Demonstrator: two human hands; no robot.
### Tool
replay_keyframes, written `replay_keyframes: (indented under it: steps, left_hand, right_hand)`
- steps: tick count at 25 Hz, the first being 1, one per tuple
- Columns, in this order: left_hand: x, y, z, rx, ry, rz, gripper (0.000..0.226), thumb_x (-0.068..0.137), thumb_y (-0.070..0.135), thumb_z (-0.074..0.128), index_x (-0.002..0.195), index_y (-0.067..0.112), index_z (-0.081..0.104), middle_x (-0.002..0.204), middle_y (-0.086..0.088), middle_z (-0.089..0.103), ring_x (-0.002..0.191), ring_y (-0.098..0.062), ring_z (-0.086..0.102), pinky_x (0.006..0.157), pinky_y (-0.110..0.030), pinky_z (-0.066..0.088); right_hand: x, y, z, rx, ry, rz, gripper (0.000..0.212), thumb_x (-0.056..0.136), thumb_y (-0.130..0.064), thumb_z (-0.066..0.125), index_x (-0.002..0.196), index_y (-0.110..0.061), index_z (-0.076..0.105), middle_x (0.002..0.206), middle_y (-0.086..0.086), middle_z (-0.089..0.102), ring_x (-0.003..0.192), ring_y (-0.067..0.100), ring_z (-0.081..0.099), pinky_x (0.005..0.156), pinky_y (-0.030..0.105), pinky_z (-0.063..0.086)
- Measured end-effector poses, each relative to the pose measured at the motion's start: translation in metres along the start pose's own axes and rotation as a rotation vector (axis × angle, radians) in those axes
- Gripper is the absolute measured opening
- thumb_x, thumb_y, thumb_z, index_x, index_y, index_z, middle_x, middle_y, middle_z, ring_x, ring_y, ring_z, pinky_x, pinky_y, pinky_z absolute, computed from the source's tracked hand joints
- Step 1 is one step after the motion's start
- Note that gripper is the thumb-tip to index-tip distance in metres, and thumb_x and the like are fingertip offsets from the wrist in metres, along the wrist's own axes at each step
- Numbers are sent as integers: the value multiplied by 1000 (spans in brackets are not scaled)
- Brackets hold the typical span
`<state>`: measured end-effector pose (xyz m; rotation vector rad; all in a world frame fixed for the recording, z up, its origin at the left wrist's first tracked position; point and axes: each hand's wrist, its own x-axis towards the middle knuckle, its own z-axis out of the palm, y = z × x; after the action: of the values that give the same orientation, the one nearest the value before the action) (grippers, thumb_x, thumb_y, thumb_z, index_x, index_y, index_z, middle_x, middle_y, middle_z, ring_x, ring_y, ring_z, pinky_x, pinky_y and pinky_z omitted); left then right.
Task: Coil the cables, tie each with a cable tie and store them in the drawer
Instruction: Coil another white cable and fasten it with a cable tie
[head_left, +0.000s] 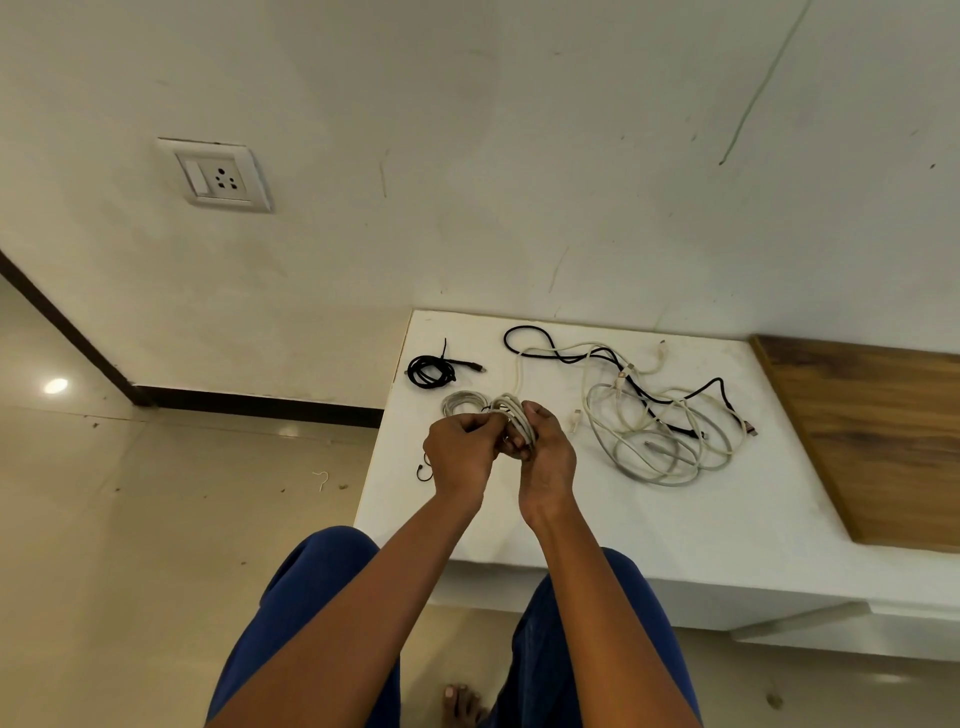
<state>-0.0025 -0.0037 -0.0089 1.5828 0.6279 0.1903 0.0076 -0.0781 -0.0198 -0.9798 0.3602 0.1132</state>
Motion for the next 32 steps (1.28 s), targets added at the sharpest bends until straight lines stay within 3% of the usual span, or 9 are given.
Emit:
replay_keyframes:
  steps: [2, 4, 6, 9, 13, 18, 23, 28, 32]
  left_hand:
    - [1, 0, 1, -99, -20, -85, 22, 77, 9, 66, 56, 14, 69, 48, -4, 60, 48, -15, 49, 56, -26, 44]
    - [2, 0, 1, -195, -56, -136, 21, 78, 5, 64, 58, 8, 69, 49, -6, 58, 54, -19, 46, 58, -28, 42]
    - [2, 0, -1, -206, -82, -125, 25, 79, 3, 63, 56, 11, 69, 45, -1, 58, 50, -16, 47, 57, -26, 43]
    - [3, -2, -1, -78, -76, -18, 26, 80, 9, 64, 57, 19, 70, 46, 4, 62, 47, -6, 54, 60, -25, 48]
    - [1, -5, 3, 73, 21, 92, 16, 81, 16, 67, 67, 20, 73, 49, 13, 61, 47, 8, 56, 47, -6, 39]
    - [3, -8, 4, 63, 39, 56, 27, 80, 15, 66, 56, 26, 69, 44, 9, 61, 41, 4, 54, 42, -3, 35]
    - [7, -6, -1, 122, -40, 105, 16, 79, 13, 68, 64, 13, 73, 52, -3, 64, 48, -8, 54, 52, -18, 45]
    - [8, -3, -7, 223, -105, 184, 17, 78, 13, 66, 62, 10, 71, 45, 2, 58, 39, -1, 50, 44, -6, 35]
    - [12, -2, -11, 320, -161, 262, 23, 81, 17, 67, 59, 12, 69, 41, 6, 54, 38, 0, 49, 44, -8, 35]
  right_hand:
    - [1, 0, -1, -60, -53, -35, 12, 94, -10, 48, 96, -9, 60, 59, -4, 61, 48, 5, 49, 54, 18, 47]
    - [2, 0, -1, -144, -76, -63, 15, 95, -14, 48, 103, -10, 60, 66, -3, 63, 52, 6, 51, 62, 20, 49]
    - [2, 2, -2, -185, -78, -75, 20, 97, -21, 46, 105, -11, 61, 68, -4, 63, 56, 6, 53, 66, 21, 49]
    - [1, 3, -1, -132, -59, -58, 38, 101, -34, 36, 109, -6, 61, 58, -7, 61, 55, 6, 54, 60, 18, 48]
    - [4, 1, 2, -81, -9, 22, 27, 98, -16, 39, 107, -5, 62, 51, -6, 54, 53, 9, 48, 55, 21, 44]
    - [4, -4, 0, -134, -109, 103, 30, 94, -8, 37, 75, -7, 59, 41, -3, 36, 48, 13, 32, 53, 23, 33]
    - [8, -9, -8, -151, -178, 154, 28, 95, -6, 34, 90, -3, 61, 41, -2, 38, 40, 10, 38, 44, 19, 33]
    - [9, -14, -15, -154, -230, 194, 32, 97, -7, 30, 89, -4, 61, 42, -2, 38, 39, 8, 35, 44, 18, 31]
    - [11, -15, -18, -150, -231, 226, 29, 98, -9, 29, 100, -4, 57, 43, -4, 40, 40, 6, 33, 53, 22, 25]
